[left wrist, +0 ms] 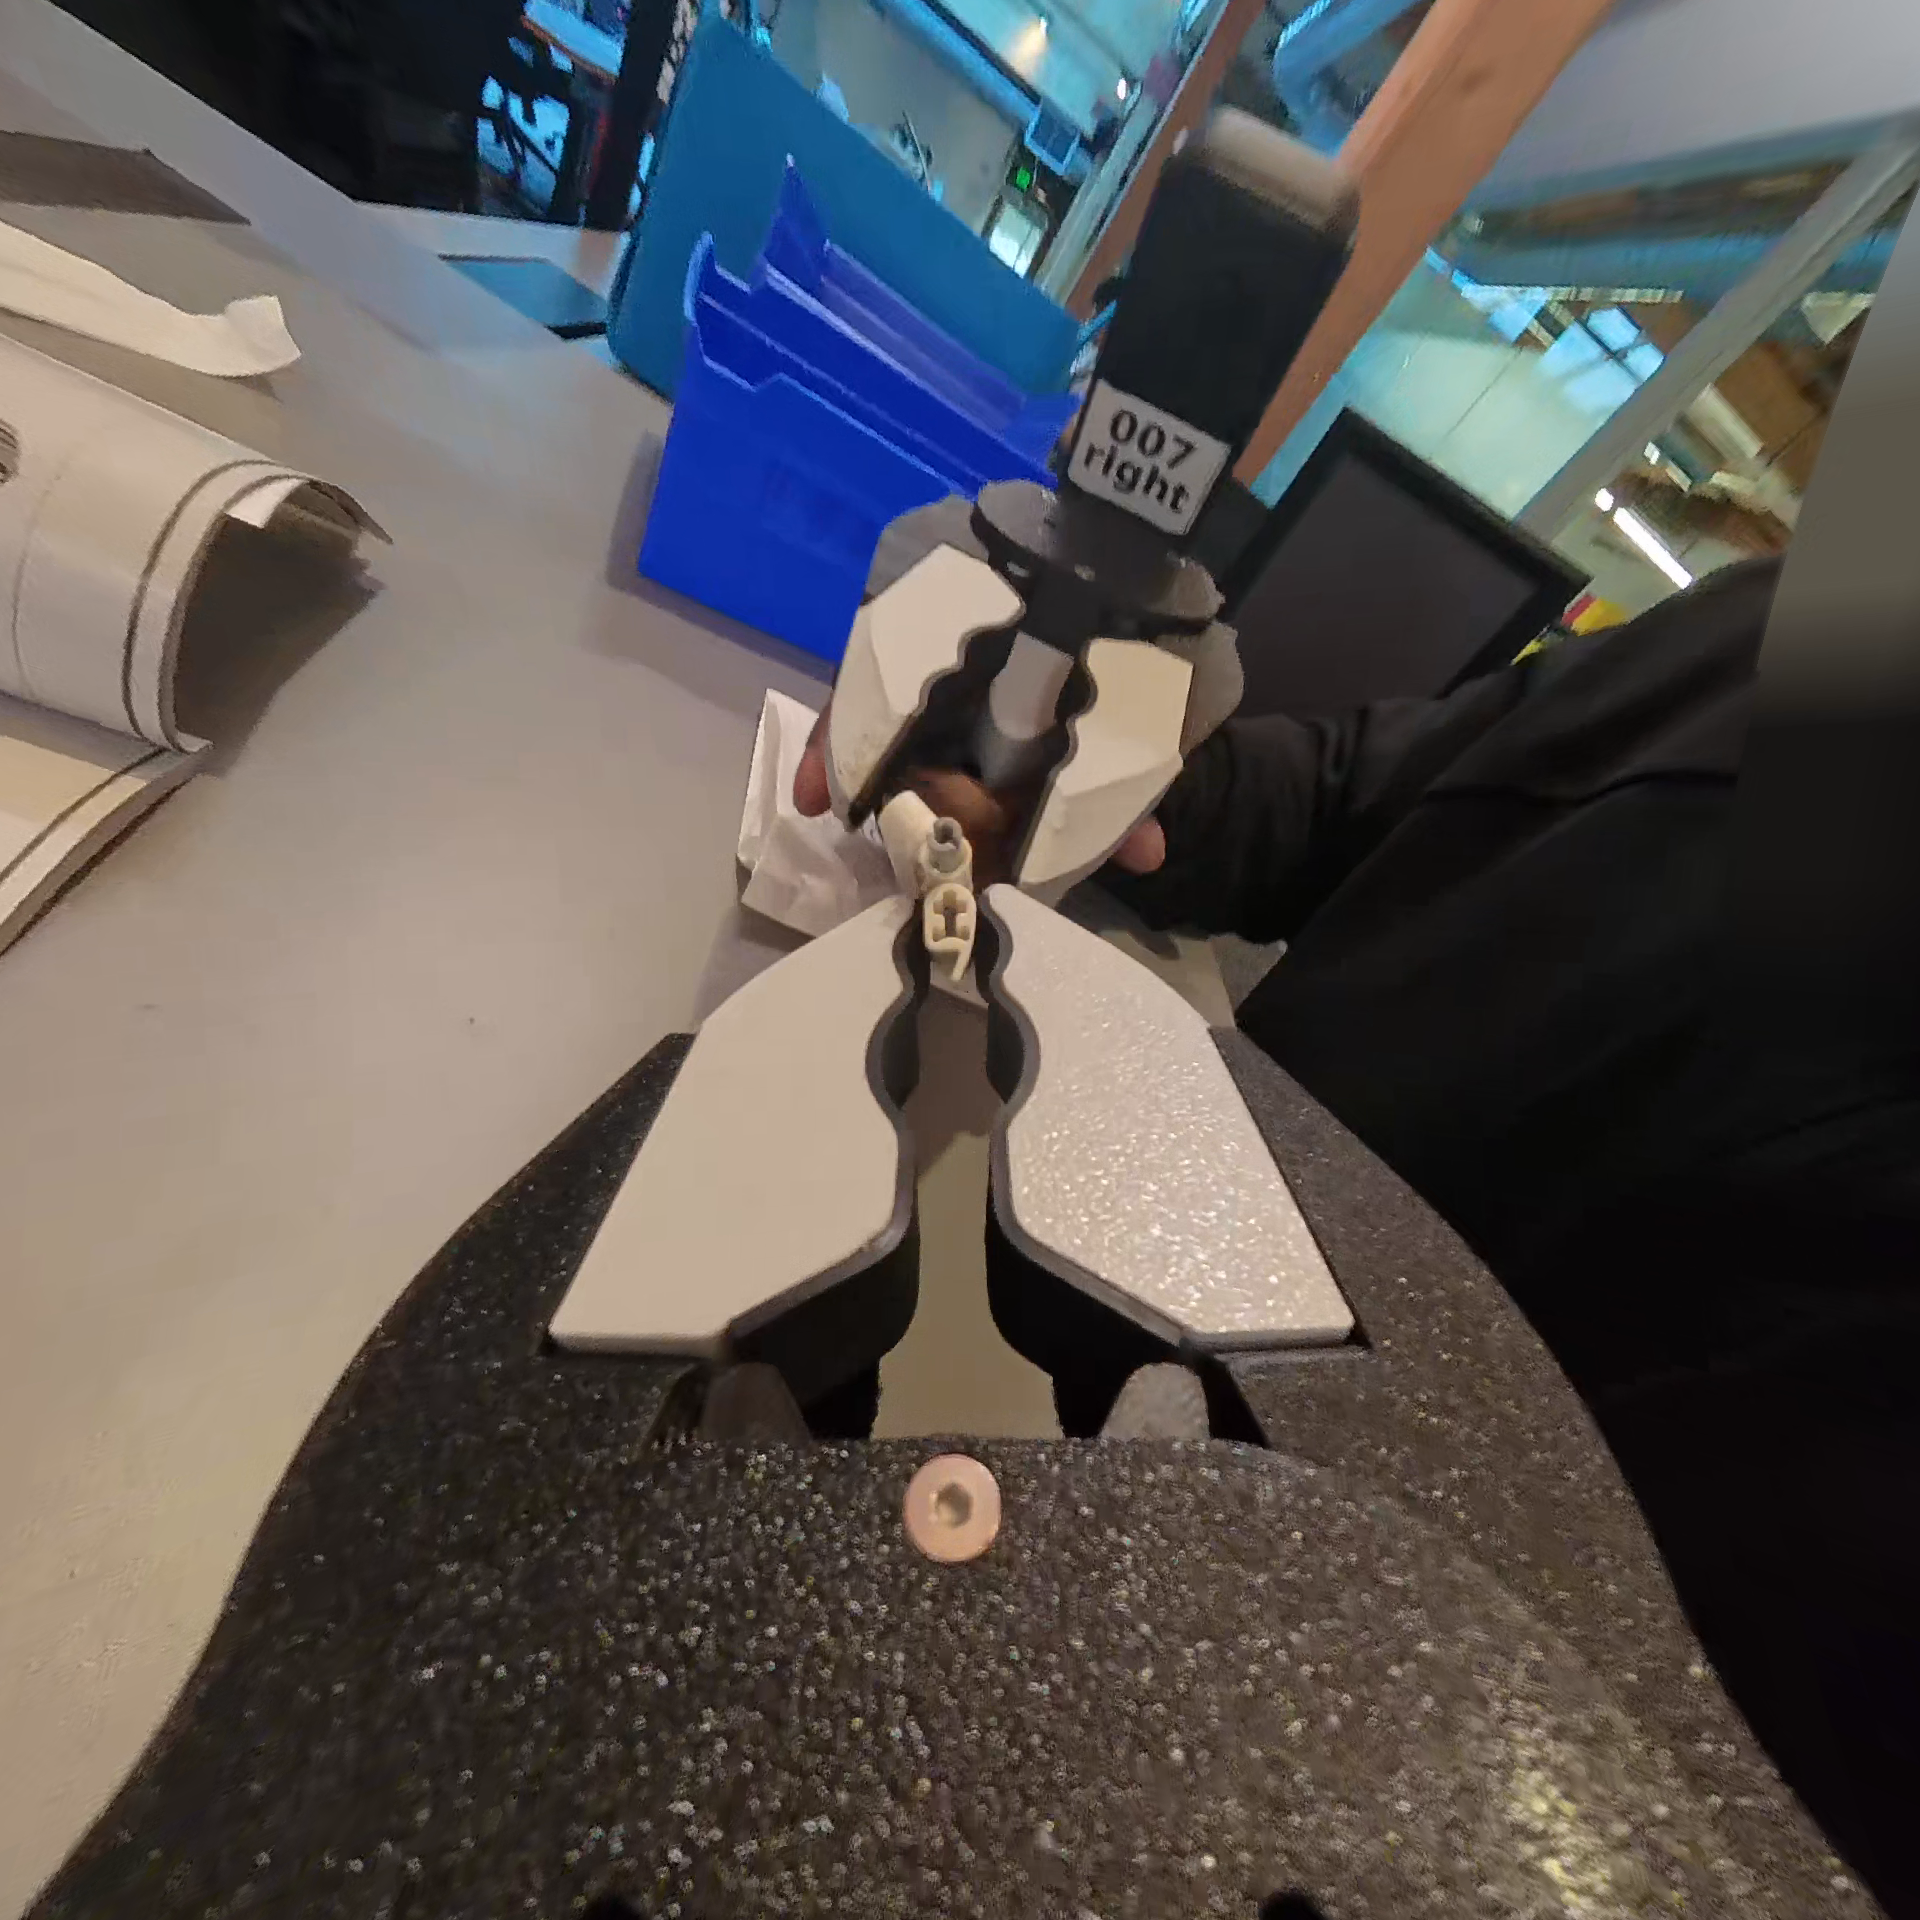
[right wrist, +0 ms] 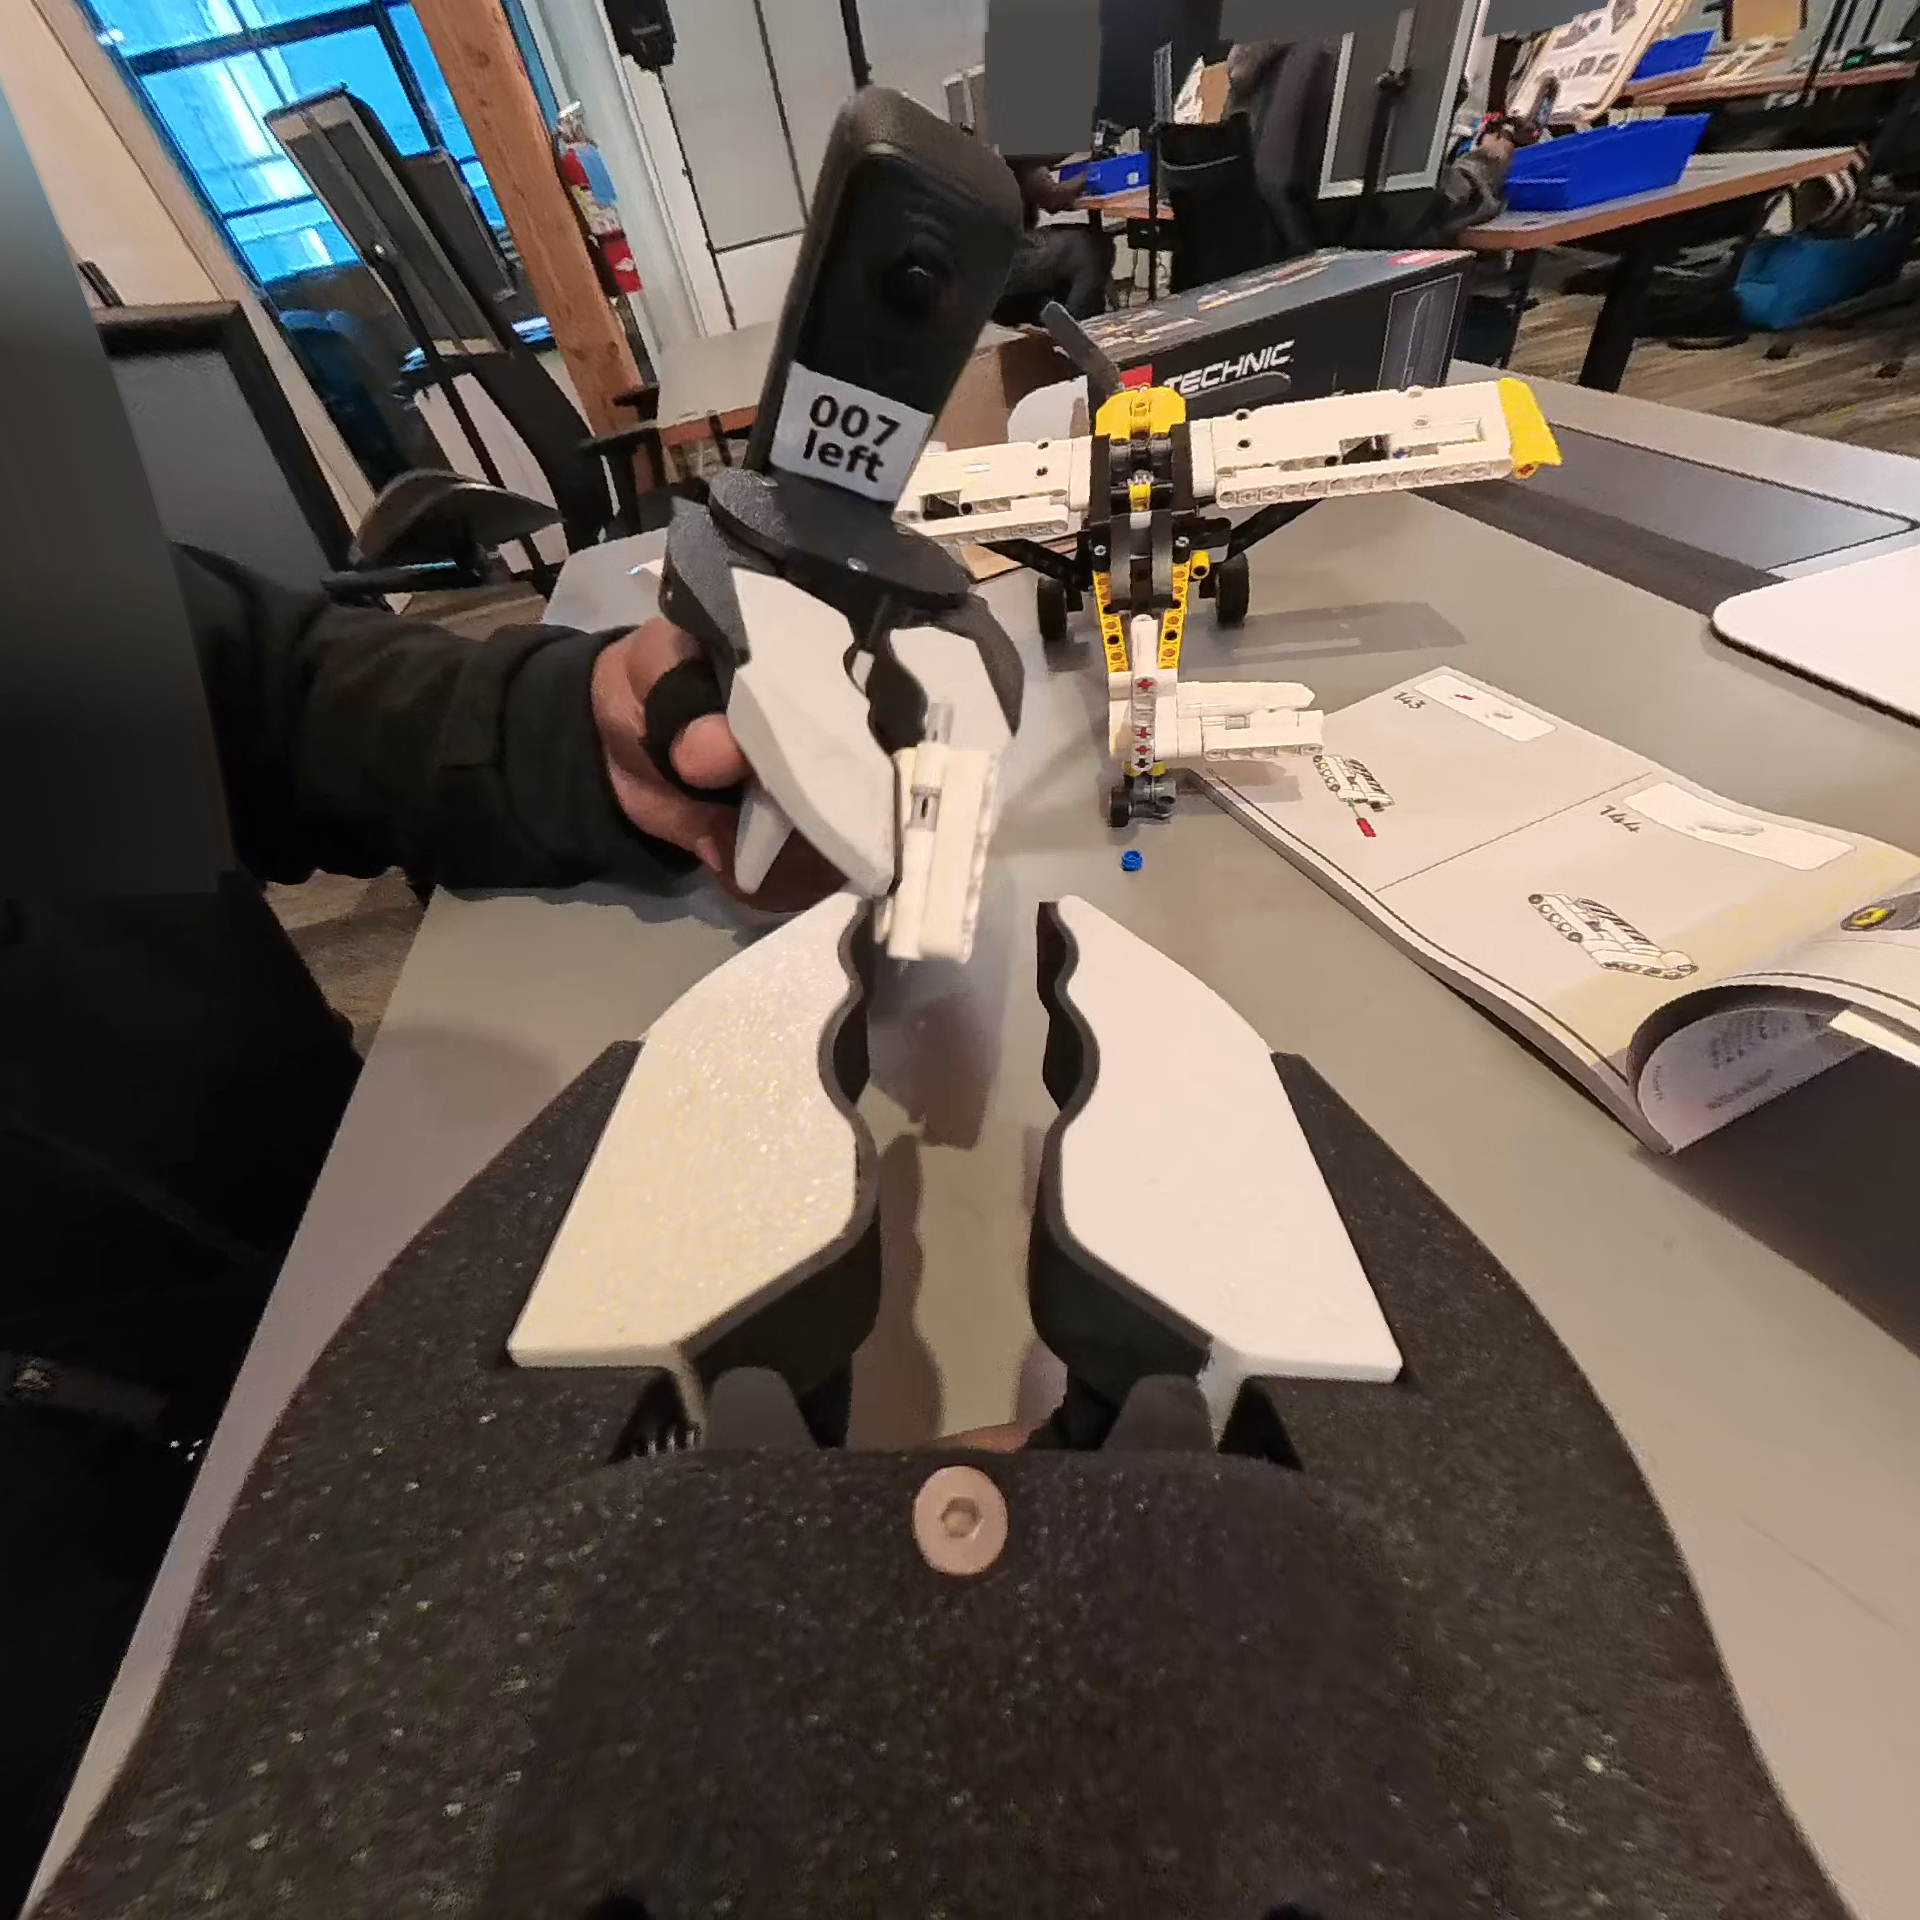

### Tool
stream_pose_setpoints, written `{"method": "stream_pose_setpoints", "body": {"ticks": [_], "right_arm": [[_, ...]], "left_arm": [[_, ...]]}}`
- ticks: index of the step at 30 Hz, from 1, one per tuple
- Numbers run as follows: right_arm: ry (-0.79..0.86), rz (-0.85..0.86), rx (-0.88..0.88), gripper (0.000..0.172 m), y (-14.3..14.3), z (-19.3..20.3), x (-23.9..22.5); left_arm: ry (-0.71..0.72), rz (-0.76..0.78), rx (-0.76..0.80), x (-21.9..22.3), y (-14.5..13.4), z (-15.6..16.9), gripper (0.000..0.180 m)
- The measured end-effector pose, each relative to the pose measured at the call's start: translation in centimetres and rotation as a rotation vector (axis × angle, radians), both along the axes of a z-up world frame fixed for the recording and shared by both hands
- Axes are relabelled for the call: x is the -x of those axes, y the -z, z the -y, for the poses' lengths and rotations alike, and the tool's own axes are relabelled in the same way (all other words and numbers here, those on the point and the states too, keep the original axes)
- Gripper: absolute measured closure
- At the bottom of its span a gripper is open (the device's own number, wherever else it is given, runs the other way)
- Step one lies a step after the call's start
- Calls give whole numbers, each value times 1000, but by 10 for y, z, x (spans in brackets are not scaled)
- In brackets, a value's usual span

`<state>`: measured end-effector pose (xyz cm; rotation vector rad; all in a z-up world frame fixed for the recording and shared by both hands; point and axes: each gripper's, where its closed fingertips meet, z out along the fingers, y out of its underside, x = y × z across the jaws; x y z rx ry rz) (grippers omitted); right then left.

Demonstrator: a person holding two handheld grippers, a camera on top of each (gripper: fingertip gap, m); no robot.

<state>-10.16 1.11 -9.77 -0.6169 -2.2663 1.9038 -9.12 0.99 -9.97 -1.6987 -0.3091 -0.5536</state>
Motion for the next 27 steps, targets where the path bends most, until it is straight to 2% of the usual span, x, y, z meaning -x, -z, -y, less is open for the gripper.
{"method": "stream_pose_setpoints", "body": {"ticks": [6,16,22,27], "right_arm": [[-69,46,-6,142,6,6,-10],[-211,263,-4,150,18,8,-27],[-197,284,44,163,12,5,-23],[-172,303,51,164,14,5,-19]], "left_arm": [[77,-12,61,-14,11,-3,172],[131,66,47,-18,11,-1,172],[132,126,19,-15,7,0,172],[125,139,42,-12,11,1,172]]}}
